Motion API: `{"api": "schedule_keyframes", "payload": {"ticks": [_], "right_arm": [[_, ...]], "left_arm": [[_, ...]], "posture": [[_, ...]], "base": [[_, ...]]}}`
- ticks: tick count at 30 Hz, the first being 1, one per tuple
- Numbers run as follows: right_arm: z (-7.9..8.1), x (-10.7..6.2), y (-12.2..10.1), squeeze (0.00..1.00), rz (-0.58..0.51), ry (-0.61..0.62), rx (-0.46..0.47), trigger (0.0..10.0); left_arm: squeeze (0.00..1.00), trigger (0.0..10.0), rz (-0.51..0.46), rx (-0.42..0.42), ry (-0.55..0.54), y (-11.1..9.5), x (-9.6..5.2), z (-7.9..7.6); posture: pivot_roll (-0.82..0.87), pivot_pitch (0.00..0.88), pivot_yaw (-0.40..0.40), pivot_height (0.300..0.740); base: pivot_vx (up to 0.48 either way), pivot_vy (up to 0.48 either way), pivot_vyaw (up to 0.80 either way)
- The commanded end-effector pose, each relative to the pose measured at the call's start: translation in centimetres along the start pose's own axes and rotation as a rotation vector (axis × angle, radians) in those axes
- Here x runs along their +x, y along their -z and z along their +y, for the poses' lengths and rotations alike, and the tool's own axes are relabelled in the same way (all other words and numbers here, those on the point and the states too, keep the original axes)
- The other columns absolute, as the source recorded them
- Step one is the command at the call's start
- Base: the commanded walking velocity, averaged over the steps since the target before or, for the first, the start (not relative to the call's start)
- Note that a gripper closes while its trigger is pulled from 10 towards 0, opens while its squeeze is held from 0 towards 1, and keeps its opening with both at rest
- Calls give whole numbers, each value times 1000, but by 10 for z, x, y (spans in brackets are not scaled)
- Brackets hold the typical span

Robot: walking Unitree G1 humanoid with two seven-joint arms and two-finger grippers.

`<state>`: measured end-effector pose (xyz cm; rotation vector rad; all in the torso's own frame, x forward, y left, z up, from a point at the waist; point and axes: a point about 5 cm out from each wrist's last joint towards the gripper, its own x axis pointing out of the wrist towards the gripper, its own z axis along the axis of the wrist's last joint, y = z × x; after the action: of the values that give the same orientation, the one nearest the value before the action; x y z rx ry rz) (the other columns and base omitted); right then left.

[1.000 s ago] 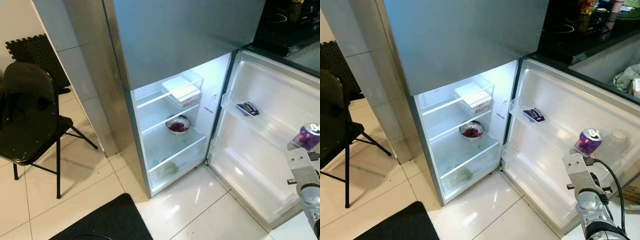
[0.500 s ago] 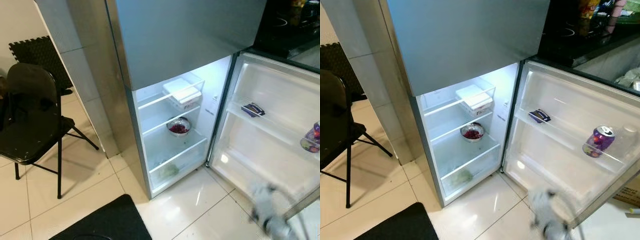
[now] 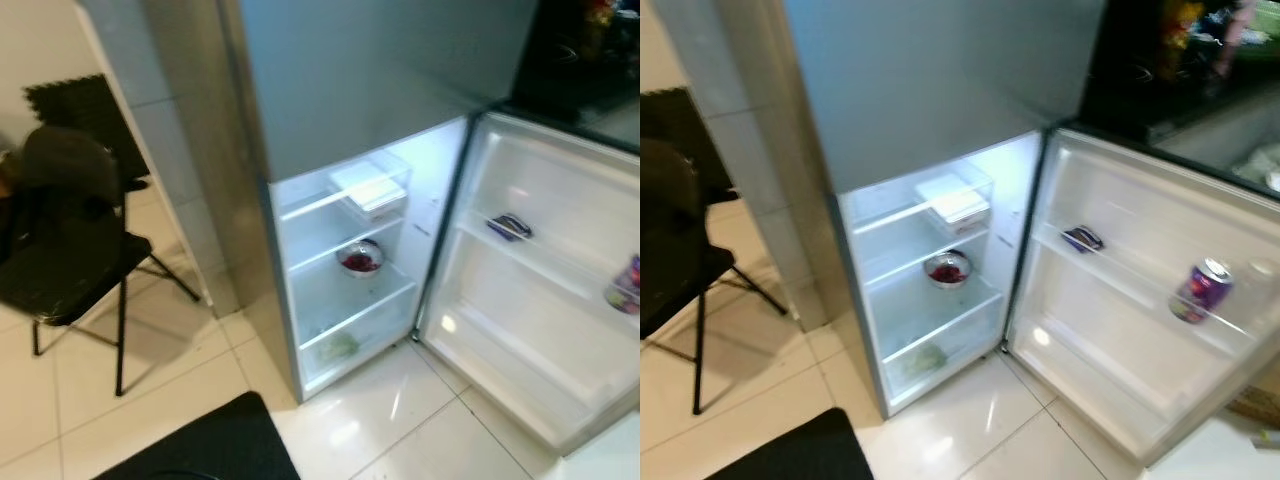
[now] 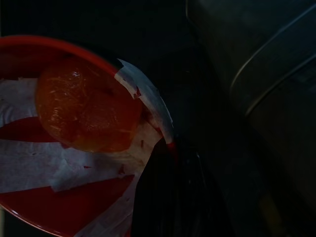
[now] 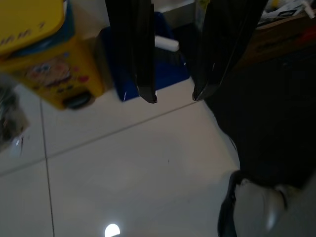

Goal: Restocking fridge

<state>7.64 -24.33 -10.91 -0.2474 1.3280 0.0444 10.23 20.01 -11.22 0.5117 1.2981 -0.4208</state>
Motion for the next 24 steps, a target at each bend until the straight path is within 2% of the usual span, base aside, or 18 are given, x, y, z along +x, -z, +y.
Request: {"api": "schedule_keyframes", "payload": {"ticks": [1,12,24], "right_arm": [[1,1,-8,0,-25,-3,18,10000],[-1,1,-34,0,-88,-1,4,10000],[2,2,-25,0,-64,-2,-6,10000]], "left_arm": [[0,10000,-68,-16,-21,-18,0,5],[0,10000,-78,-7,-41,-24,0,9],[0,10000,-72,-5,-42,-21,0,8]], "posture": [[-33,0,-11,740],[-26,0,-10,740],[-24,0,-11,740]], "base": [[0,0,750],[0,0,752],[0,0,751]]}}
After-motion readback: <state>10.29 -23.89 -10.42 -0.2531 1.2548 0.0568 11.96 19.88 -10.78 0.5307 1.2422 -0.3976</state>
